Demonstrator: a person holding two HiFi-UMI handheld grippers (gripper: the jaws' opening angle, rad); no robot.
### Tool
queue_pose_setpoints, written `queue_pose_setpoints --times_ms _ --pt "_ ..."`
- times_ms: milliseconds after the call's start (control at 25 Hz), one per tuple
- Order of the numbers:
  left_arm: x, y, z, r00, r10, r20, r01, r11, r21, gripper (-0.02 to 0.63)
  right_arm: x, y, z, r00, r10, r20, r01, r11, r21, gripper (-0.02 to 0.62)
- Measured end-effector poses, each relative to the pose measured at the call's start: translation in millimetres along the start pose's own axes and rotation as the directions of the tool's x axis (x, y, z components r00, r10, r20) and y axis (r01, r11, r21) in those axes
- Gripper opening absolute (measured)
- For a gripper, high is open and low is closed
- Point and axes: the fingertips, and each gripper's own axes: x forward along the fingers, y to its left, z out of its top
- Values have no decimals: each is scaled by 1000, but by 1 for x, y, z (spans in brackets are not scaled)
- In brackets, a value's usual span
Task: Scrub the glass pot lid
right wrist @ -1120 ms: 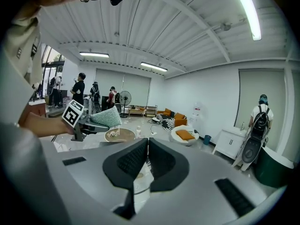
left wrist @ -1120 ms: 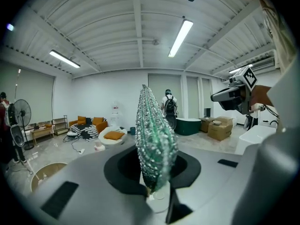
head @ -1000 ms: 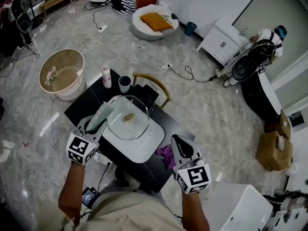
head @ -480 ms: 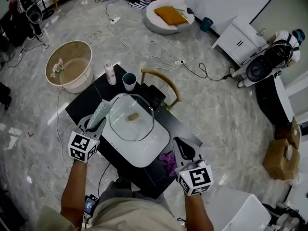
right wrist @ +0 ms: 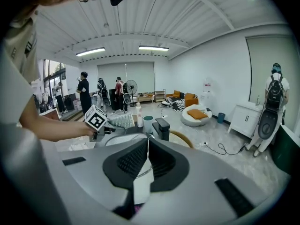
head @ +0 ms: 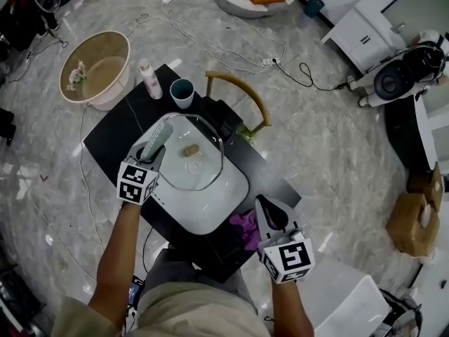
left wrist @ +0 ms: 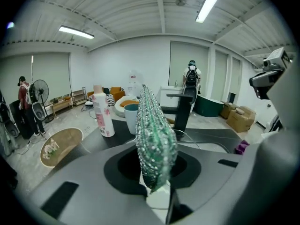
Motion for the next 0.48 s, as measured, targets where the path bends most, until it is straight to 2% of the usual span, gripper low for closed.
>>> queue_pose_setpoints --times_ms 120,240,480 --pt "31 1 -13 999 7 -42 -8 1000 -25 87 1 -10 -15 1000 -1 -26 2 1000 10 25" --pt "58 2 -25 996 19 -84 -21 1000 -18 87 3 -21 -28 999 -5 -47 6 1000 21 25" --pt "101 -6 -49 982 48 -181 -37 997 66 87 5 -36 -50 997 -13 -77 17 999 52 25"
